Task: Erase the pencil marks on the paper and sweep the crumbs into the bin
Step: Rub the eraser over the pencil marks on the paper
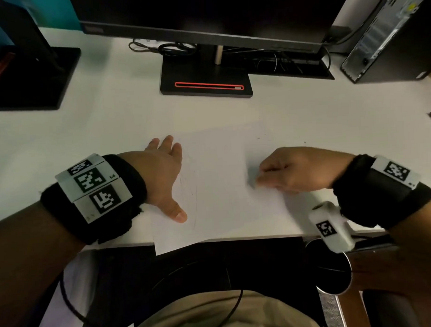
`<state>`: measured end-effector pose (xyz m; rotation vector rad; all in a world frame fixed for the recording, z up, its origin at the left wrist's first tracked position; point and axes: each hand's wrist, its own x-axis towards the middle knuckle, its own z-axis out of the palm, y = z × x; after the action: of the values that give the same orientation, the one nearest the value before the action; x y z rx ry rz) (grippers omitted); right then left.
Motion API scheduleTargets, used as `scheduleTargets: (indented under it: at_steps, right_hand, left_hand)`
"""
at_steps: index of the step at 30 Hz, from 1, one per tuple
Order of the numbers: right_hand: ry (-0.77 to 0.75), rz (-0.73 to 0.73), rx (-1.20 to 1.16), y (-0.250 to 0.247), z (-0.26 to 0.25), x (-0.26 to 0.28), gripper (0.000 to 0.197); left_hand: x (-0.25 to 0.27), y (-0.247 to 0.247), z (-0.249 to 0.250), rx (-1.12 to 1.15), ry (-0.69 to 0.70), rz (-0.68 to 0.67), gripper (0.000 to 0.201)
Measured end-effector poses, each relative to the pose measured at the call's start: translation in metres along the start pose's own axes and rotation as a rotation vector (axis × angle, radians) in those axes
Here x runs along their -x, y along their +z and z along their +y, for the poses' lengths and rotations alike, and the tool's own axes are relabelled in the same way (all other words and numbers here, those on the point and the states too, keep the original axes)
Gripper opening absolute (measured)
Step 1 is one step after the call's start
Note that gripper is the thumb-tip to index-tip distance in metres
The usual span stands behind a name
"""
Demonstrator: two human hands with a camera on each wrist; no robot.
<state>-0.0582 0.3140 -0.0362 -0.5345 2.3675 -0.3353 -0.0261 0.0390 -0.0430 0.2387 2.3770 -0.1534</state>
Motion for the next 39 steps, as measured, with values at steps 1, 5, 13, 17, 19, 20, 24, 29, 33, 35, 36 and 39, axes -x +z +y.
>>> scheduleTargets:
  at_steps: [1,5,13,17,19,20,24,29,33,35,36,39]
  right_hand:
    - [-0.043,-0.044,-0.013,0.01,-0.006,0.002,0.044]
    - [-0.014,-0.071,0.031,0.008,0.003,0.006,0.045]
    - [0.031,0.076,-0.322,-0.005,0.0,0.01,0.043]
    - [0.009,-0.16,-1.167,0.043,-0.05,0.01,0.022]
    - [0.032,-0.362,-1.418,0.067,-0.055,0.007,0.031]
    - [0.043,-0.378,-1.518,0.071,-0.049,0.004,0.036]
    - [0.108,0.262,-1.98,0.039,0.002,-0.008,0.03]
    - [0.023,0.398,-2.052,0.041,-0.021,0.006,0.036]
    - [0.099,-0.132,-1.775,0.079,-0.081,-0.008,0.04]
    - [0.086,-0.144,-1.802,0.075,-0.077,-0.024,0.045]
    - [0.074,-0.112,-1.861,0.067,-0.067,-0.032,0.047]
    - [0.083,0.197,-2.015,0.034,-0.021,-0.049,0.047]
  left_hand:
    - [0.0,0.0,0.0,0.004,0.0,-0.001,0.151]
    - [-0.001,0.002,-0.002,-0.001,0.007,0.0,0.152]
    - [-0.002,0.003,-0.003,0.007,0.015,0.017,0.153]
    - [-0.004,0.005,-0.004,0.026,0.013,0.024,0.154]
    - [-0.006,0.008,-0.006,0.026,0.022,0.043,0.157]
    - [-0.006,0.008,-0.007,0.026,0.022,0.046,0.157]
    - [-0.003,0.007,-0.008,0.038,0.025,0.029,0.156]
    - [-0.002,0.005,0.001,0.018,0.07,0.035,0.154]
    - [-0.001,0.007,0.006,0.015,0.114,0.045,0.154]
    - [0.001,0.009,0.002,0.032,0.109,0.039,0.154]
    - [0.003,0.01,0.0,0.046,0.108,0.035,0.153]
    - [0.006,0.011,-0.002,0.06,0.114,0.027,0.152]
